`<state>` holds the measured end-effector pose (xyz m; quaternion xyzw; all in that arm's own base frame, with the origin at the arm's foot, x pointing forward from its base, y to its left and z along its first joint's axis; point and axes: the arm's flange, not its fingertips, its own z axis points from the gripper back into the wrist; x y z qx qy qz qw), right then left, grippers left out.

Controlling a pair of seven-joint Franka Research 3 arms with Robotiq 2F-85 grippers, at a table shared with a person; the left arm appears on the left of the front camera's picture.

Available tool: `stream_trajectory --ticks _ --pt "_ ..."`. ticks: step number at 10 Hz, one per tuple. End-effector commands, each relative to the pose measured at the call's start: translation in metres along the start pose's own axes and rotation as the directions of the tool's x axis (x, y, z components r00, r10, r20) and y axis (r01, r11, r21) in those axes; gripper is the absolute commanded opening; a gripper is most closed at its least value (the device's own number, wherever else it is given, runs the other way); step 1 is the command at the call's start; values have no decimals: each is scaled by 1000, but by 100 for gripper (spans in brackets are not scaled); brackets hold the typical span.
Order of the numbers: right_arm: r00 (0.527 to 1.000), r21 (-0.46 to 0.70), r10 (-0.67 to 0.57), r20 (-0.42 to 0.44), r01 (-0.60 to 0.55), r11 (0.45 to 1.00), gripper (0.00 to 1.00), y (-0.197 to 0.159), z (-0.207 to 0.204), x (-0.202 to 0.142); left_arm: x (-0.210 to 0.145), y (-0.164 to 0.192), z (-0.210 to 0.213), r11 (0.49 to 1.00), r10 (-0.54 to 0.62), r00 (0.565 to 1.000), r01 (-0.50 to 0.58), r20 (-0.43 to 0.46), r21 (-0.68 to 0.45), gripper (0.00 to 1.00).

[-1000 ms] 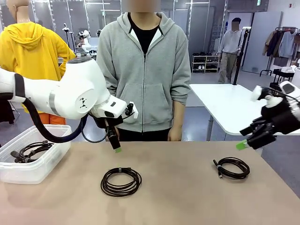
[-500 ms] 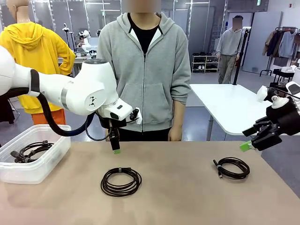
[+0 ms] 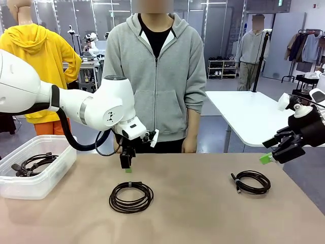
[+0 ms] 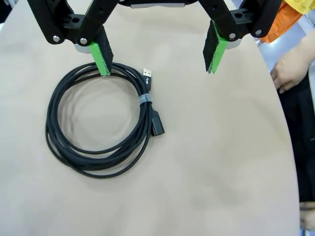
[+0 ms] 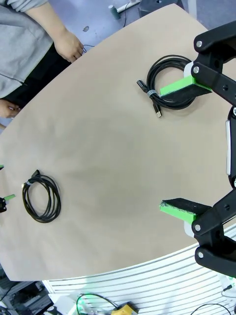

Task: Organize and store the cables.
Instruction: Place the USB Extension Cable into the Organizing box.

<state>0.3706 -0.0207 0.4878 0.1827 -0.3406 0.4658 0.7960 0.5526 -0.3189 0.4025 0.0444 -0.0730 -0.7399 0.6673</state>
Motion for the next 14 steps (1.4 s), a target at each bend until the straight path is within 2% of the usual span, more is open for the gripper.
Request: stream_trajectory --ticks 1,5,11,12,13,14 --pt "1000 -14 -18 -3 18 1000 100 -1 -2 3 -6 8 -4 998 53 999 -53 -10 -44 94" --pt "1000 -14 -18 -3 18 1000 100 -1 -2 3 -5 21 -60 978 167 986 -164 10 -128 94" --pt "1000 -14 -18 -3 18 1000 100 -1 -2 3 -6 28 -91 962 215 977 -213 -5 -172 94" --pt "1000 -14 -18 -3 18 1000 100 -1 -2 3 -6 27 -91 963 209 978 -208 -14 -169 75" --pt "1000 -14 -18 -3 18 1000 100 -1 -2 3 -7 26 -90 964 206 978 -206 -17 -166 35" --pt "1000 -14 -18 -3 18 1000 100 -1 -2 3 -8 25 -91 963 205 978 -206 -20 -174 15"
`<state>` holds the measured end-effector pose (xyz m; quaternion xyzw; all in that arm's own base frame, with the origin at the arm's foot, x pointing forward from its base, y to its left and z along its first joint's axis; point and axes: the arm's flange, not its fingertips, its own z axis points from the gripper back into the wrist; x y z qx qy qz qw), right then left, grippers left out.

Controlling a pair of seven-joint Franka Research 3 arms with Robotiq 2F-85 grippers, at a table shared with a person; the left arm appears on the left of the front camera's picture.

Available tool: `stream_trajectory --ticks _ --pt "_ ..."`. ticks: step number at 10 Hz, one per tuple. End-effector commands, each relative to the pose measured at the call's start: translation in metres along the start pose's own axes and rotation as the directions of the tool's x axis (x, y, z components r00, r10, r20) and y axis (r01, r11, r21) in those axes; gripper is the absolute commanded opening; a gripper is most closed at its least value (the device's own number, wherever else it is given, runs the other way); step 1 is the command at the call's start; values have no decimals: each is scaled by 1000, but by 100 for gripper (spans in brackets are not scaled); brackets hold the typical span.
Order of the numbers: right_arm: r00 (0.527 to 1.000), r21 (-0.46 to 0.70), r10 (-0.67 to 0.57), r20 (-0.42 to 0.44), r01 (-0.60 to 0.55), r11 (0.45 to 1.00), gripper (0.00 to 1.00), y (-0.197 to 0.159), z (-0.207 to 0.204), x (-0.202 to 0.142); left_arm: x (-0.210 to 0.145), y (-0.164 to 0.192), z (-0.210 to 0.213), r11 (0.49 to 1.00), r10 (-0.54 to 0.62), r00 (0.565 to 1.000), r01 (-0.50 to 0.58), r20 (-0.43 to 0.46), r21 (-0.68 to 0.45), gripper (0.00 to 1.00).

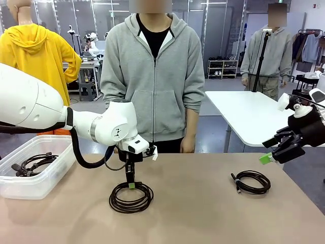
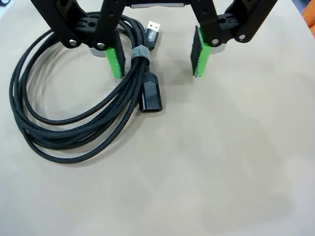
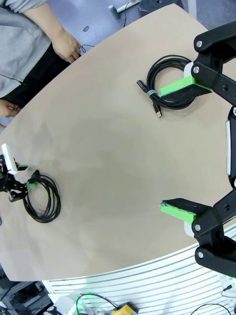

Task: Organize and store the cables.
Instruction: Place the USB Extension Cable into the Organizing box.

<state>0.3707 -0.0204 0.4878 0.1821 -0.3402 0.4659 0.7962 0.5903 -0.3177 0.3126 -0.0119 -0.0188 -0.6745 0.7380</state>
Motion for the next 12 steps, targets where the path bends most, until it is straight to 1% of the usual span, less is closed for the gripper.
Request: stream_trajectory --ticks 1,5,6,7,8,9,10,11,12 --pt "1000 -14 -18 -1 18 1000 100 -1 -2 3 1 1 3 1000 6 1000 -6 -3 -27 0" --pt "1000 -14 -18 -1 18 1000 100 -1 -2 3 -1 -2 10 1000 1 1000 -1 3 -18 0" --pt "1000 -14 -18 -1 18 1000 100 -1 -2 3 -2 -5 22 1000 1 1000 -1 3 -6 0" --pt "1000 -14 -18 -1 18 1000 100 -1 -2 3 -2 -9 46 1000 -10 1000 10 0 19 0" --pt "1000 -14 -18 -1 18 1000 100 -1 -2 3 -2 -15 71 998 -33 999 33 2 52 4" --pt "1000 -14 -18 -1 18 1000 100 -1 -2 3 0 -23 103 994 -70 998 70 -1 87 4" --pt "1000 -14 -18 -1 18 1000 100 -1 -2 3 2 -30 130 991 -94 996 94 -4 98 4" --pt "1000 -14 -18 -1 18 1000 100 -1 -2 3 3 -35 153 988 -118 992 114 32 105 4" --pt "1000 -14 -18 -1 18 1000 100 -1 -2 3 5 -39 165 986 -129 991 123 45 109 4"
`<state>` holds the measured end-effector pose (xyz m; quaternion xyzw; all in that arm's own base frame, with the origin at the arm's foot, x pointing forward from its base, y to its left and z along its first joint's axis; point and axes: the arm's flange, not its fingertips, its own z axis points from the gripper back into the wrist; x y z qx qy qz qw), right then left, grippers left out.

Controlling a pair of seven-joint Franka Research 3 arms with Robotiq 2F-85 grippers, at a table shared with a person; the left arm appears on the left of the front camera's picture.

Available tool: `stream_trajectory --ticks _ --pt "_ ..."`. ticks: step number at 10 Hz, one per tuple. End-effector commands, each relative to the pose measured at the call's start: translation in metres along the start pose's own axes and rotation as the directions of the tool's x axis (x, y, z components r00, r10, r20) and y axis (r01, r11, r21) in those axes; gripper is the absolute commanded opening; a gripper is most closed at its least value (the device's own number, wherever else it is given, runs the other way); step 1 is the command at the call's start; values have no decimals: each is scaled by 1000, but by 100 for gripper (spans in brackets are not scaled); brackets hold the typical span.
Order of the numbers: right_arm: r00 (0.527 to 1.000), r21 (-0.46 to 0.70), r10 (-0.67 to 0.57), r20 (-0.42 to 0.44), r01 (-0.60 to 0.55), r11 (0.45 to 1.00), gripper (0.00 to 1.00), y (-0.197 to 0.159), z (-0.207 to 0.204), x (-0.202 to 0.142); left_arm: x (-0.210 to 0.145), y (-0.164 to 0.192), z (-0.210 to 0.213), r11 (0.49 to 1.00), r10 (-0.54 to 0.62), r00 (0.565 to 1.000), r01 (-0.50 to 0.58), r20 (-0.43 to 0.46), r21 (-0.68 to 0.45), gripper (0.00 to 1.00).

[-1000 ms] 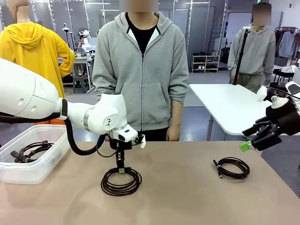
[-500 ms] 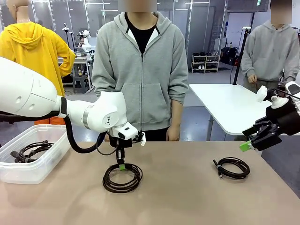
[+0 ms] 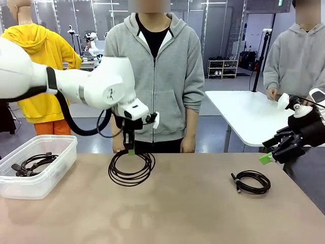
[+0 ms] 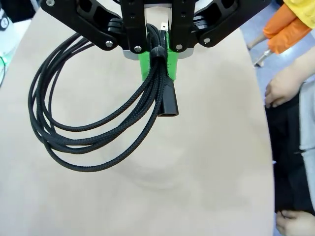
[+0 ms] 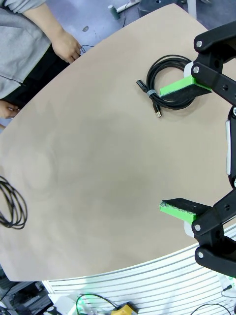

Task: Organize and store the cables.
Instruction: Place the USB Extension Cable into the Organizing box.

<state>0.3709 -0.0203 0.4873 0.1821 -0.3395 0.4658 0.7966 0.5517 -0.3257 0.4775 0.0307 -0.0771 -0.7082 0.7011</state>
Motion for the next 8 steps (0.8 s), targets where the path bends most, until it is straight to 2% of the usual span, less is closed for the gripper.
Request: stream_trajectory --ticks 1,2,6,7,8 --pt "1000 -14 -17 0 17 1000 100 -1 -1 3 -5 -5 7 998 -46 999 47 20 -35 4" --pt "1000 -14 -17 0 17 1000 100 -1 -1 3 0 0 0 1000 0 1000 0 0 0 4" --pt "1000 -14 -17 0 17 1000 100 -1 -1 3 0 0 0 1000 0 1000 0 0 0 4" --pt "1000 -14 -17 0 17 1000 100 -1 -1 3 -1 -1 -2 1000 -14 1000 14 0 -16 15" --pt "1000 -14 -17 0 17 1000 100 -1 -1 3 -10 4 9 998 -52 997 49 -49 -50 15"
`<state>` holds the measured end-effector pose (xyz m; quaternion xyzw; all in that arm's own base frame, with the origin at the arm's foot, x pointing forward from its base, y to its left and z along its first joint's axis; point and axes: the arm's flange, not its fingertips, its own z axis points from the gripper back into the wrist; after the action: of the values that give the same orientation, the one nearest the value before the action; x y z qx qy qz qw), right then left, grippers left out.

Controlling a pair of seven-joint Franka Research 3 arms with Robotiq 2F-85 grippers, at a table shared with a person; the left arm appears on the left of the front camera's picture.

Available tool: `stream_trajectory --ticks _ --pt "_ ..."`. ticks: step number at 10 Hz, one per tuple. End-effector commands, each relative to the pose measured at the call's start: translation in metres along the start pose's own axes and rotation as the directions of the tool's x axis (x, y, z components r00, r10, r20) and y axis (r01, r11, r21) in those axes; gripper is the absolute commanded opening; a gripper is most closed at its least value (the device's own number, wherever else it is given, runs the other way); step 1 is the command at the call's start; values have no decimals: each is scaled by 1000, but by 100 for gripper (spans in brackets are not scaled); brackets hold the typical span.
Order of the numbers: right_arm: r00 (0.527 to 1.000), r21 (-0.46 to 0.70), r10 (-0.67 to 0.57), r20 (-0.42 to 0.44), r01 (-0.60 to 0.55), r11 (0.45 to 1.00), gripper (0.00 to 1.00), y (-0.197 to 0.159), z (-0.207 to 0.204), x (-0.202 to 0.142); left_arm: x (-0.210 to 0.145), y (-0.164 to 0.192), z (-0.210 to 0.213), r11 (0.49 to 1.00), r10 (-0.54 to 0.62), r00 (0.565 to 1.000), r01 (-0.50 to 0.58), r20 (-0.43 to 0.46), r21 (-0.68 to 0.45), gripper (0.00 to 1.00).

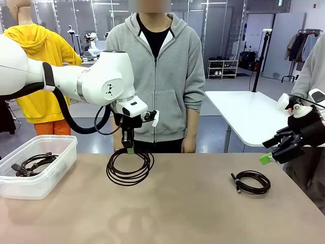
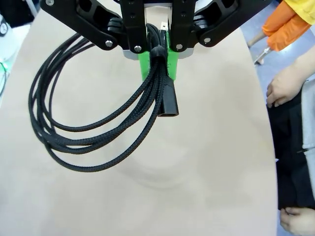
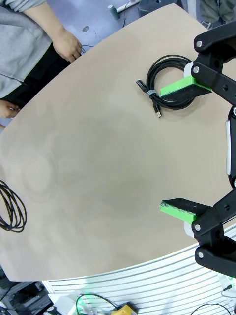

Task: Organize and store the cables.
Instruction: Place the USB Extension Cable into the Organizing box.

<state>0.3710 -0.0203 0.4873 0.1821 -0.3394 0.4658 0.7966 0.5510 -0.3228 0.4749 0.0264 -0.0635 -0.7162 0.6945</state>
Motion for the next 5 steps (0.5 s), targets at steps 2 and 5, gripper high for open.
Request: stream_trajectory --ticks 2,5 --pt "1000 -14 -17 0 17 1000 100 -1 -1 3 -56 11 47 993 -114 990 117 -83 33 15" --pt "1000 -14 -17 0 17 1000 100 -1 -1 3 -163 7 70 976 -216 976 216 -23 -4 15"
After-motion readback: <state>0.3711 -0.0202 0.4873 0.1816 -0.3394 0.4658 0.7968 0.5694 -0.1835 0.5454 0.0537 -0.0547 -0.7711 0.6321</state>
